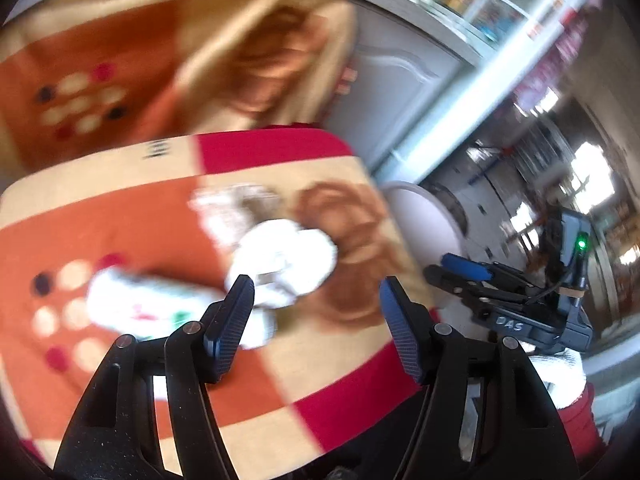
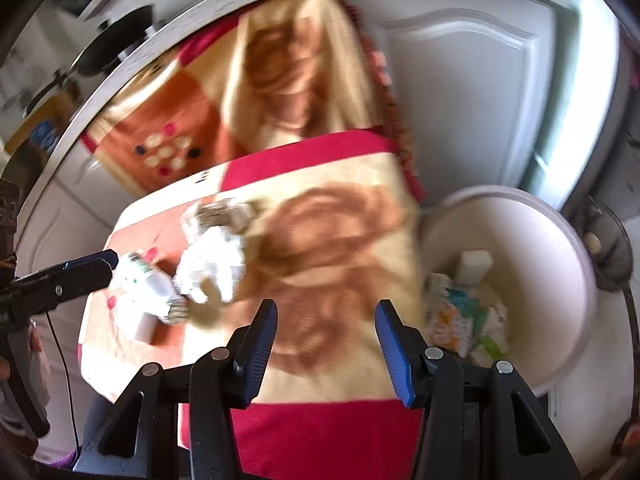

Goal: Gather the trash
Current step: 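Return both tools from the bin to the chair seat, then grasp the white spray bottle with the left tool while the right tool grasps the white tissue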

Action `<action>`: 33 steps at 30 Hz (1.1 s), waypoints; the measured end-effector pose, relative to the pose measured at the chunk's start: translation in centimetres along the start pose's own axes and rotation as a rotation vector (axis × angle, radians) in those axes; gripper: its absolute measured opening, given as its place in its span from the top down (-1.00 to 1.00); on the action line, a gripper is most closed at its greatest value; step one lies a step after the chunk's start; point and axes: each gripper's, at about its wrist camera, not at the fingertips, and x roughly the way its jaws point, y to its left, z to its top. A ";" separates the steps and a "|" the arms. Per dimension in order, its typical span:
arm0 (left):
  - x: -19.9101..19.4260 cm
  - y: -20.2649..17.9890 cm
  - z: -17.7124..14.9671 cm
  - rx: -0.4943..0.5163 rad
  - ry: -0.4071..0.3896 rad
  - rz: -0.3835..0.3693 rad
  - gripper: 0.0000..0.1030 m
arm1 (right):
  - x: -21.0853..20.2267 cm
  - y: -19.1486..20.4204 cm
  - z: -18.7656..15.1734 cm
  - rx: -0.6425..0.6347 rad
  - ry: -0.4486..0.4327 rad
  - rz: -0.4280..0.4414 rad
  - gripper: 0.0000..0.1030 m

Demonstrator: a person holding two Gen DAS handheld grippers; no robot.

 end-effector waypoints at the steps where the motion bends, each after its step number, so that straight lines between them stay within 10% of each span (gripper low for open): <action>1: -0.8 1.4 -0.3 -0.027 -0.005 0.012 -0.25 | 0.4 1.0 0.2 -0.021 0.005 0.014 0.04; 14: -0.4 14.1 -5.2 -0.313 0.090 0.100 -0.25 | 4.2 7.6 2.0 -0.147 0.058 0.069 0.02; 33: 5.7 13.9 0.9 -0.339 0.085 -0.065 -0.28 | 6.9 8.0 3.5 -0.135 0.100 0.063 -0.02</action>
